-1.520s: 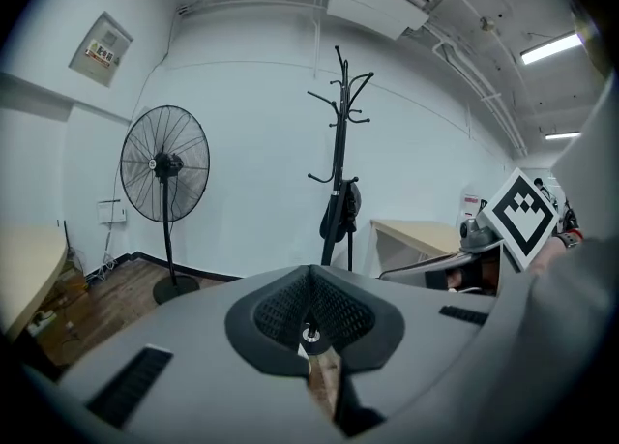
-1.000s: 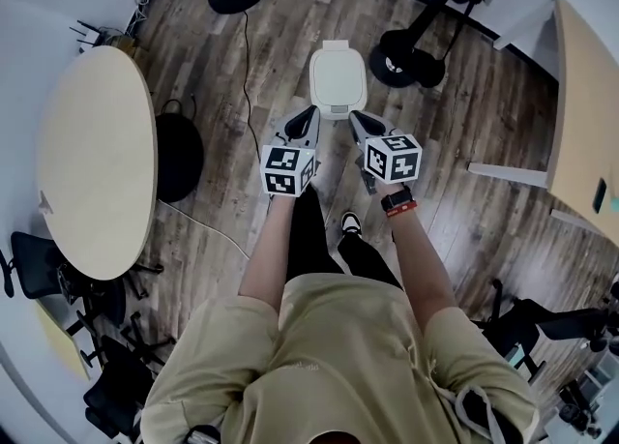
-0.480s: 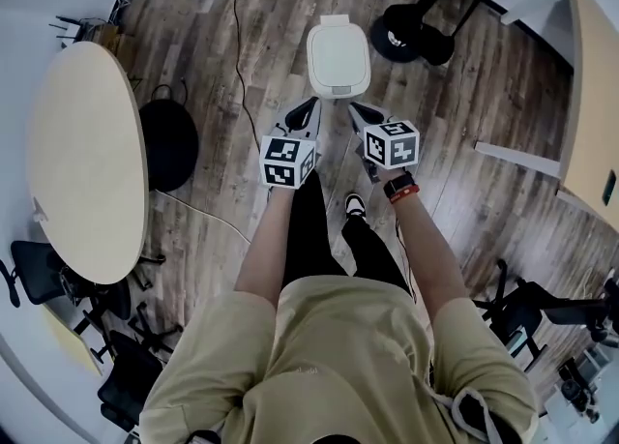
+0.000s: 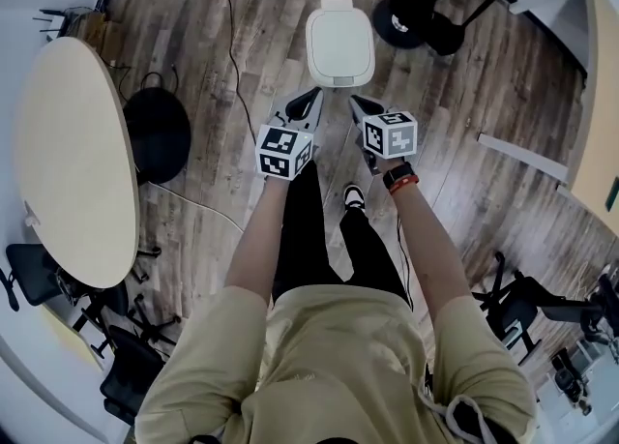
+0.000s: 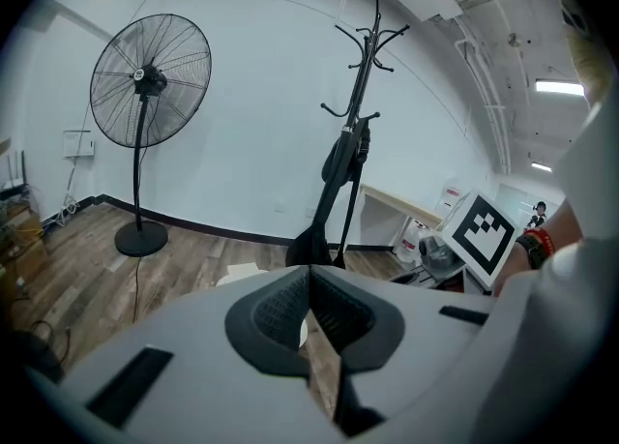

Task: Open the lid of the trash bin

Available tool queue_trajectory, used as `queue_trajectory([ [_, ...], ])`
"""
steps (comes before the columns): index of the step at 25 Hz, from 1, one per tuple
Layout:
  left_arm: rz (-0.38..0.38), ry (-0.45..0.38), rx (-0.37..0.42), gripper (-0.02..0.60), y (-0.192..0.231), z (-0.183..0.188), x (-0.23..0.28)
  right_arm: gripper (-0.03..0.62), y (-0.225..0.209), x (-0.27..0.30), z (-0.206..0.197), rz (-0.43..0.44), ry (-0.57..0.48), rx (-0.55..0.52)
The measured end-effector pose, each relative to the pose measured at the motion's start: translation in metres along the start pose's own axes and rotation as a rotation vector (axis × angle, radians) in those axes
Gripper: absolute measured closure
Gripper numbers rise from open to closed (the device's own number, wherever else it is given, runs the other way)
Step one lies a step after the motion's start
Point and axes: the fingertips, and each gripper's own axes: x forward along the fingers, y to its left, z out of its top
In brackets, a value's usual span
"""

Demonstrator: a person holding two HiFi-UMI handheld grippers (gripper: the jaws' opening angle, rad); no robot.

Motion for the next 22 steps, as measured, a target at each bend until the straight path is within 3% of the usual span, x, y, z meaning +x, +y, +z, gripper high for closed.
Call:
queue_trajectory([
  [9,-0.051,-0.023,0.028,0.557,0.028,-0.025,0.049,0.579,-0.037,0.058,-0.024,-0.006,0.061,0.074],
  [22,-0.113,-0.01,0.017,0.557,0.062,-0.086,0.086,0.579,-0.073,0.139,-0.065,-0.04,0.111,0.062],
])
